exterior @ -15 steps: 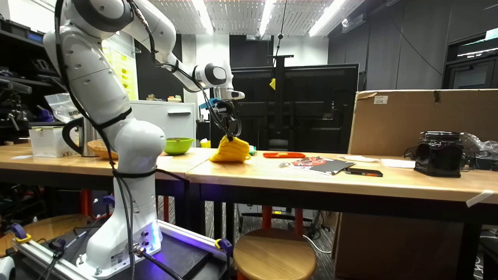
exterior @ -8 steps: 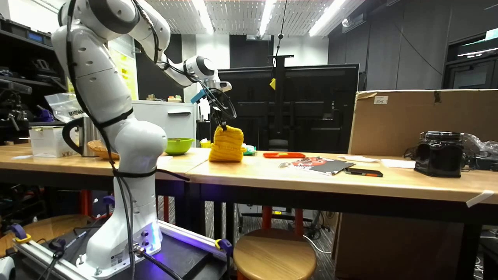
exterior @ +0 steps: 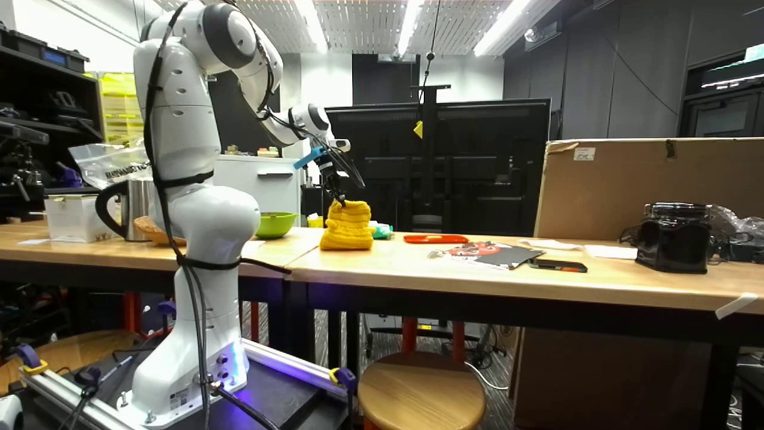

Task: Fold the yellow cloth in half.

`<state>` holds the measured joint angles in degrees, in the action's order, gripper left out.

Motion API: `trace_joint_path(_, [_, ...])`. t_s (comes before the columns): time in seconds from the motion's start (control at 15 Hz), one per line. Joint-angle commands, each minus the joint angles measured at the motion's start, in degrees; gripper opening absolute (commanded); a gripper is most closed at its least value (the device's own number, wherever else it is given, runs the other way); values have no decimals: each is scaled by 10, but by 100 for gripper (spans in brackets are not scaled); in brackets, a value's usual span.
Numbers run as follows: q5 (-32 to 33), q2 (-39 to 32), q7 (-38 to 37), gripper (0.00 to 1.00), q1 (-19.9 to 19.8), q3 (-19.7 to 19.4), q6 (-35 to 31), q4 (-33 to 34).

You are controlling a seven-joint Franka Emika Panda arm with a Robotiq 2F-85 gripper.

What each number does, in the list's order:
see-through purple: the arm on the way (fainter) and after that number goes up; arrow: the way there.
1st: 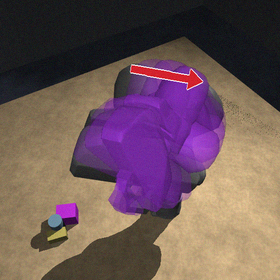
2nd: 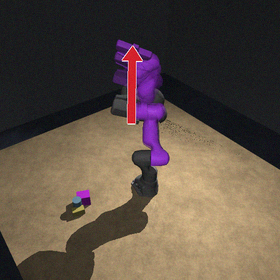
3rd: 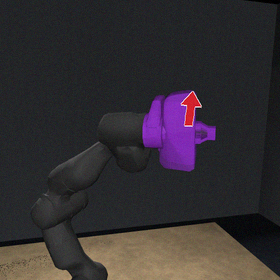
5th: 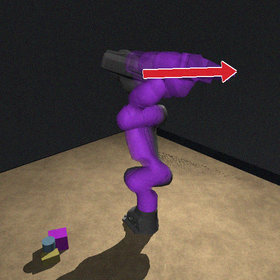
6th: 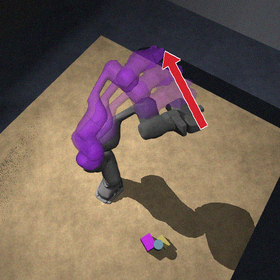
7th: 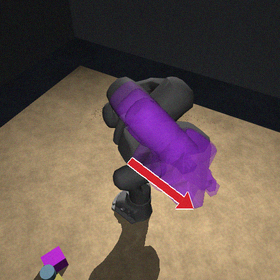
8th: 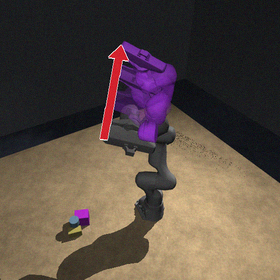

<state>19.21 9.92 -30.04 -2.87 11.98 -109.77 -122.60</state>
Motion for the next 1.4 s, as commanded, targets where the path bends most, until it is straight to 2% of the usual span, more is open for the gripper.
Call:
trace_joint_path(0.0, [4,-52,7,1,32,-10,-10,41])
trace_joint_path(0.33, [-24,-94,22,1,57,-24,-49,46])
trace_joint_path(0.4, [-30,-97,25,30,60,-27,-54,44])
trace_joint_path(0.47, [-36,-99,26,31,62,-30,-55,42])
trace_joint_path(0.6, [-45,-98,29,41,65,-36,-54,40])
trace_joint_path(1.13, [-81,-84,28,95,70,-41,-48,37])
trace_joint_path(1.2, [-91,-77,29,100,73,-40,-50,35])
trace_joint_path(1.33, [-109,-67,28,100,78,-37,-44,34])
